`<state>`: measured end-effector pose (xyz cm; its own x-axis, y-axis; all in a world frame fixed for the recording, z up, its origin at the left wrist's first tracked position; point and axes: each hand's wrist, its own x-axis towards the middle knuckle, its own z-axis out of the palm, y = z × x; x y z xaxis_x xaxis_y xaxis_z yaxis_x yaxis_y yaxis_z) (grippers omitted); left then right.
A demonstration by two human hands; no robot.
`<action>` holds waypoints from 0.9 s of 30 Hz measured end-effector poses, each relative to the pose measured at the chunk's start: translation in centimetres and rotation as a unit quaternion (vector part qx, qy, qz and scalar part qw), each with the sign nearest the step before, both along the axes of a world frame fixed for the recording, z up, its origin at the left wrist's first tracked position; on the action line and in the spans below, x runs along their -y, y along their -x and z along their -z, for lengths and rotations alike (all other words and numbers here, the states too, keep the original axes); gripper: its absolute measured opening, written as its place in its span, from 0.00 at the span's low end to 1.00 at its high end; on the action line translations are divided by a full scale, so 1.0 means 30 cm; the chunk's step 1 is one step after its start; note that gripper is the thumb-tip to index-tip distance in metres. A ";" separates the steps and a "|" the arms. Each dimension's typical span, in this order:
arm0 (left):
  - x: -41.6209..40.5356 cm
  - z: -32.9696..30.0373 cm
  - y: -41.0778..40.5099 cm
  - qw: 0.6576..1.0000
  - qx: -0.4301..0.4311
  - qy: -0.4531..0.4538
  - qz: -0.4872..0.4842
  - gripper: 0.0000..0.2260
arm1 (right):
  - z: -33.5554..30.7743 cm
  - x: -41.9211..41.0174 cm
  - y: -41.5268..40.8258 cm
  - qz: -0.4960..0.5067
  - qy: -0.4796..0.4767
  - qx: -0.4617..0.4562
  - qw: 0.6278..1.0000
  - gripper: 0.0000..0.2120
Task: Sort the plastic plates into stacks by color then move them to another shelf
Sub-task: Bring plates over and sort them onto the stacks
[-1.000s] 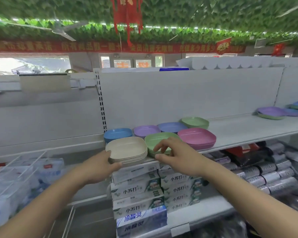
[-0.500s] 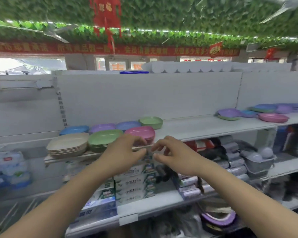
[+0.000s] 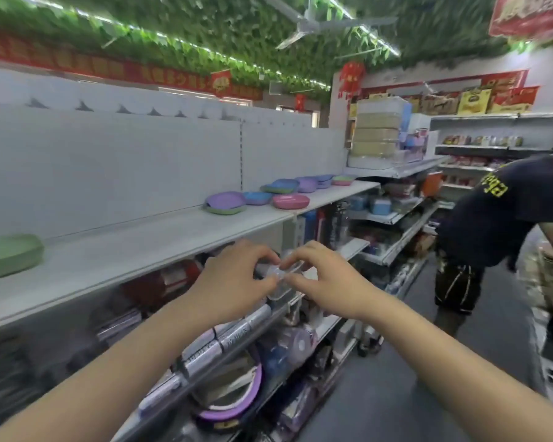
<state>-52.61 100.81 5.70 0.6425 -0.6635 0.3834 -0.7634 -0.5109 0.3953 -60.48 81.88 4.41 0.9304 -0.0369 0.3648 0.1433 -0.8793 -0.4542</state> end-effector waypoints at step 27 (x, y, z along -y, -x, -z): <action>1.099 0.069 -1.039 0.999 -0.001 -0.035 0.004 0.14 | 0.061 1.171 -0.943 0.067 -0.007 0.008 0.998 0.05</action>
<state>-21.43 67.84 3.63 0.6381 -0.6932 0.3351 -0.7666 -0.5319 0.3597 -32.19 46.76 2.59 0.9112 -0.1652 0.3775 0.0328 -0.8841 -0.4661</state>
